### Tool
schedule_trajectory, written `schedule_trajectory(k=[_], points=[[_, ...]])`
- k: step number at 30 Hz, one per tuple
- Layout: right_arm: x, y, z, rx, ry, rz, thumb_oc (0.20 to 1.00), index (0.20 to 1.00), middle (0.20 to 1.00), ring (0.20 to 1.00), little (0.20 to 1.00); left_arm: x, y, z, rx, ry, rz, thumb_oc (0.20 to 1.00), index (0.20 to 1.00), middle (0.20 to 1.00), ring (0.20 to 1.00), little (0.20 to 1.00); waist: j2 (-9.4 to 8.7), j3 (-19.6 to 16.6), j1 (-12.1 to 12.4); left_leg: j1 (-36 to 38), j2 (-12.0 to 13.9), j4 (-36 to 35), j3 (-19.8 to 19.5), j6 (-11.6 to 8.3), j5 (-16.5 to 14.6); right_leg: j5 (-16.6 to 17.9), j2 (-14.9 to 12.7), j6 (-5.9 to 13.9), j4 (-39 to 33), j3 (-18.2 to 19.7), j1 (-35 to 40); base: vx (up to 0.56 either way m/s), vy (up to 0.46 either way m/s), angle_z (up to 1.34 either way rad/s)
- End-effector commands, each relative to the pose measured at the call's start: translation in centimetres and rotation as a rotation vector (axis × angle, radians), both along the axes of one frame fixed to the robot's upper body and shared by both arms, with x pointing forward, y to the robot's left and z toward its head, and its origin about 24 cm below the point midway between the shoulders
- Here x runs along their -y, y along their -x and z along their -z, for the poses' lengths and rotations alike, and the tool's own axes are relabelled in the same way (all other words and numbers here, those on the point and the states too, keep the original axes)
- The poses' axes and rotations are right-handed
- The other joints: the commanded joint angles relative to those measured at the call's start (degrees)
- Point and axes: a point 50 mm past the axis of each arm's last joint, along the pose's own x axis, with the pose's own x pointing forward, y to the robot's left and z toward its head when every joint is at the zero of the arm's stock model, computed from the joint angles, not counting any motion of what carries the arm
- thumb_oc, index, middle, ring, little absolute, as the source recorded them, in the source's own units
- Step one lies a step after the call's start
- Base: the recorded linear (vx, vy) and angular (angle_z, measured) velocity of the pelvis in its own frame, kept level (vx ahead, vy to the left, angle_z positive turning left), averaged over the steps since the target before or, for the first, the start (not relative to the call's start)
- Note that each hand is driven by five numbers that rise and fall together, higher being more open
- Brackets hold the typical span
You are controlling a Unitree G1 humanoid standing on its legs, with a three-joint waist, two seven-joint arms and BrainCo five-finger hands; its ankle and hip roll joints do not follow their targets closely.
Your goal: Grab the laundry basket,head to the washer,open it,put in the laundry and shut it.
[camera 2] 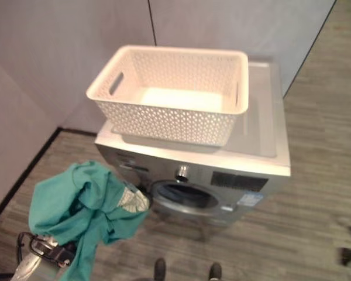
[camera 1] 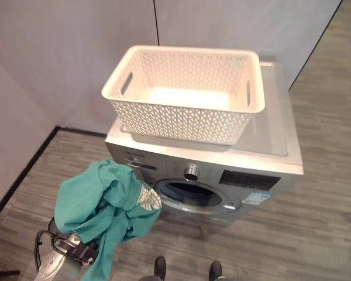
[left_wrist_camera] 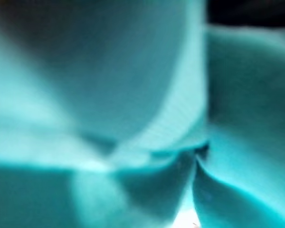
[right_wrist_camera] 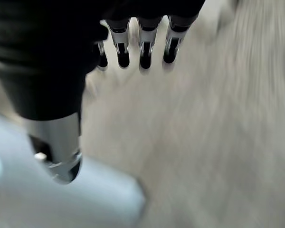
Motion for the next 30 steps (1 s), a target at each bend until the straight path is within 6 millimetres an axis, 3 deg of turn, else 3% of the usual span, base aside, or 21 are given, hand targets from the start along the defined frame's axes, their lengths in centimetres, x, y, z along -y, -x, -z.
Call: schedule_trajectory(k=[1,2,4,8,11,12,14,18,19,25,26,28,29,30], points=[[0.5,-2.8,-2.6,0.114,0.014,-0.091,1.000,1.000,1.000,1.000,1.000,-0.6,-0.7,-0.8,0.068,0.000,-0.017,0.200,0.200,0.200,0.200,0.200,-4.00,1.91,0.04,-3.89,1.25,4.68,1.37,0.93,0.16,0.05,-2.70,0.60,6.92,0.36,-3.74,-0.32,0.000,-0.22],[-2.0,-4.0,-1.9,0.084,-0.019,-0.239,1.000,1.000,1.000,1.000,1.000,-0.6,-0.9,-0.2,0.064,-0.077,-0.009,0.200,0.200,0.200,0.200,0.200,-4.38,5.20,0.00,-7.85,1.47,8.57,1.55,0.99,-0.82,-0.84,-3.09,0.38,11.26,0.42,-7.95,-0.28,0.009,-0.08],[-3.8,-4.1,-2.1,0.072,-0.028,-0.377,1.000,1.000,1.000,1.000,1.000,-0.4,-1.0,0.0,0.064,-0.114,-0.013,0.200,0.200,0.200,0.200,0.200,-5.05,6.34,-0.04,-12.00,1.38,10.34,1.64,0.91,-0.72,-1.19,-3.59,0.57,14.86,-0.04,-12.36,-0.14,0.006,-0.01],[-4.5,-3.2,-1.9,0.100,-0.076,-0.378,1.000,1.000,1.000,1.000,1.000,0.3,-1.4,0.7,0.053,-0.146,-0.002,0.200,0.200,0.200,0.200,0.200,-5.82,7.40,-0.94,-18.37,0.76,13.21,1.56,0.84,-0.90,-2.41,-4.65,0.72,19.99,-0.93,-18.28,-0.05,-0.016,0.24],[-5.7,-4.9,-1.8,0.150,-0.089,-0.361,1.000,1.000,1.000,1.000,1.000,1.3,-3.2,1.3,0.064,-0.166,-0.013,0.200,0.200,0.200,0.200,0.200,-6.42,8.69,-1.57,-26.12,0.53,18.48,1.45,0.71,-2.35,-4.02,-5.63,0.05,25.53,-1.23,-25.80,-0.01,0.001,0.34],[-6.1,-5.6,-2.0,0.180,-0.101,-0.357,1.000,1.000,1.000,1.000,1.000,1.3,-3.6,1.4,0.065,-0.177,-0.033,0.200,0.200,0.200,0.200,0.200,-6.83,8.96,-1.84,-27.22,0.86,20.61,1.42,0.31,-4.60,-5.71,-5.62,0.43,27.50,-0.37,-27.14,0.03,0.001,0.23],[-6.9,-6.4,-2.4,0.222,-0.129,-0.367,1.000,1.000,1.000,1.000,1.000,1.5,-4.5,1.8,0.061,-0.191,-0.065,0.200,0.200,0.200,0.200,0.200,-7.59,9.12,-2.19,-30.73,1.54,23.66,1.66,0.22,-5.91,-6.40,-5.36,0.25,29.69,0.41,-30.88,-0.02,0.002,-0.06],[-8.7,-6.7,-3.3,0.265,-0.142,-0.453,1.000,1.000,1.000,1.000,1.000,1.8,-7.6,2.1,0.095,-0.251,-0.194,0.200,0.200,0.200,0.200,0.200,-9.77,9.34,-4.11,-39.14,2.99,30.23,1.36,0.74,-8.84,-7.17,-3.84,-0.32,32.70,1.78,-38.76,-0.03,-0.039,-0.33],[-8.6,-6.3,-3.8,0.283,-0.144,-0.455,1.000,1.000,1.000,1.000,1.000,2.8,-10.1,1.8,0.115,-0.252,-0.248,0.200,0.200,0.200,0.200,0.200,-10.62,9.44,-6.00,-42.97,3.71,33.76,0.76,1.06,-10.38,-7.62,-2.59,-0.81,34.07,2.58,-42.44,0.01,-0.042,-0.29],[-8.7,-6.8,-3.6,0.328,-0.175,-0.375,1.000,1.000,1.000,1.000,1.000,3.8,-15.4,-1.3,0.184,-0.146,-0.443,0.200,0.200,0.200,0.200,0.200,-11.85,9.78,-9.01,-49.32,5.15,41.48,0.25,1.95,-14.26,-8.40,-0.93,-1.27,37.32,4.10,-48.77,0.02,-0.009,-0.25],[-8.7,-6.9,-3.6,0.329,-0.175,-0.375,1.000,1.000,1.000,1.000,1.000,3.8,-15.4,-1.4,0.185,-0.146,-0.443,0.200,0.200,0.200,0.200,0.200,-11.82,9.79,-8.99,-49.49,5.19,41.64,0.24,1.95,-14.35,-8.44,-0.90,-1.28,37.42,4.12,-48.92,0.05,0.020,-0.31],[-9.1,-7.7,-3.4,0.329,-0.182,-0.373,1.000,1.000,1.000,1.000,1.000,3.9,-18.3,-4.9,0.255,-0.073,-0.548,0.200,0.200,0.200,0.200,0.200,-12.54,9.66,-10.32,-51.14,5.72,44.19,0.47,2.53,-16.19,-8.51,0.26,-1.28,37.69,5.10,-50.51,0.06,0.032,-0.41],[-9.4,-8.2,-3.8,0.326,-0.155,-0.413,1.000,1.000,1.000,1.000,1.000,3.9,-20.1,-7.9,0.297,0.000,-0.606,0.200,0.200,0.200,0.200,0.200,-12.97,9.55,-11.22,-52.49,5.76,45.62,0.37,2.96,-17.20,-8.37,0.97,-1.20,37.62,5.72,-51.50,0.07,0.033,-0.33],[-9.5,-8.3,-3.8,0.316,-0.146,-0.428,1.000,1.000,1.000,1.000,1.000,3.4,-20.7,-9.2,0.315,0.029,-0.645,0.200,0.200,0.200,0.200,0.200,-13.16,9.33,-11.73,-53.06,5.92,46.41,0.32,3.19,-17.75,-8.26,1.21,-1.08,37.58,5.94,-51.91,0.07,0.023,-0.26]])
